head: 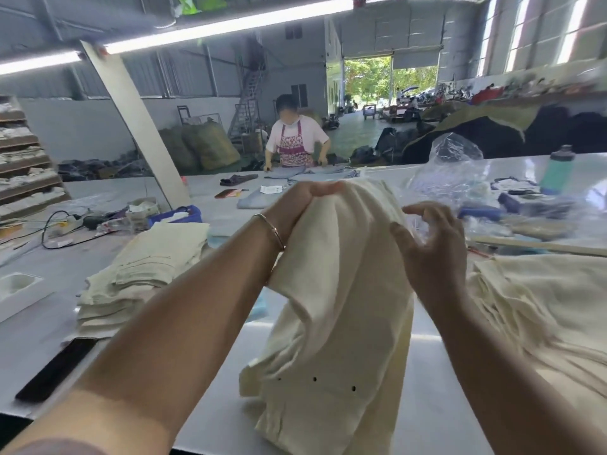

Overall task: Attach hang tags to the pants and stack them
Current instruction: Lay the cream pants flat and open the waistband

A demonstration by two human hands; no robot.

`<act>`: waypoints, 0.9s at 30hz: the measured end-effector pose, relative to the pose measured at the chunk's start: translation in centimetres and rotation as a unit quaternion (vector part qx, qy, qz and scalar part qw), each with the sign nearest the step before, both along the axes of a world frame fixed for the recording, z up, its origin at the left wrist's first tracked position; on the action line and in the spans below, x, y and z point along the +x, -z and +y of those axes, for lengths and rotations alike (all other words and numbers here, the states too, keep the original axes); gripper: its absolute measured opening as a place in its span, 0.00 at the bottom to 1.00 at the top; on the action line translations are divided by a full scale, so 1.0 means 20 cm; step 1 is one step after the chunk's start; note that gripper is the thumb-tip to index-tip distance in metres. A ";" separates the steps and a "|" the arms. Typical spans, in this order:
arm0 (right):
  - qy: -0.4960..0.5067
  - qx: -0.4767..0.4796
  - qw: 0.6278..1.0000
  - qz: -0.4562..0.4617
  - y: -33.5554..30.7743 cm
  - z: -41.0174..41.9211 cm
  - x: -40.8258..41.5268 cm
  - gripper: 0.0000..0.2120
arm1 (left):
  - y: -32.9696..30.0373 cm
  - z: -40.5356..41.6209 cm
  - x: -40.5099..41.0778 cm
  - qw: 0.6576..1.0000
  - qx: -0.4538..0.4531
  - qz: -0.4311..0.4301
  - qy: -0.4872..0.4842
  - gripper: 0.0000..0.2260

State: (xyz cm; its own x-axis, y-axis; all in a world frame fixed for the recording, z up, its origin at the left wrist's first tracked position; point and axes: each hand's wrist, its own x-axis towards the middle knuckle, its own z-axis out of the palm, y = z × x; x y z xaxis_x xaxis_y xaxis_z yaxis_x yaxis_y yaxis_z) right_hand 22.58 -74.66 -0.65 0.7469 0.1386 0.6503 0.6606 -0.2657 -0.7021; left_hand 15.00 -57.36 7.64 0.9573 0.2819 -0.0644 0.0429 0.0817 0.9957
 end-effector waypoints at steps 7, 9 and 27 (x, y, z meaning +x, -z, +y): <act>0.081 -0.032 0.993 -0.074 0.01 -0.03 -0.02 0.27 | -0.21 -0.08 0.05 0.985 -0.061 -0.160 -0.014 0.22; 0.075 -0.029 0.991 -0.105 0.00 0.01 -0.03 0.25 | -0.19 0.01 -0.01 0.975 -0.095 -0.199 -0.002 0.23; -0.068 -0.606 0.782 0.129 1.44 0.75 -0.31 0.26 | 1.72 1.50 -0.89 0.820 0.270 0.470 -0.185 0.19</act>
State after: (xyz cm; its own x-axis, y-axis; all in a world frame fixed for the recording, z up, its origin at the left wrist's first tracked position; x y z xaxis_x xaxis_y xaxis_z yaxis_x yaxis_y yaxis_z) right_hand 16.30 -59.65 -29.38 0.7558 0.6263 -0.1912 0.6190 -0.7786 -0.1034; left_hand -2.81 -27.42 -26.72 0.4000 0.7715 -0.4948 0.8832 -0.1801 0.4331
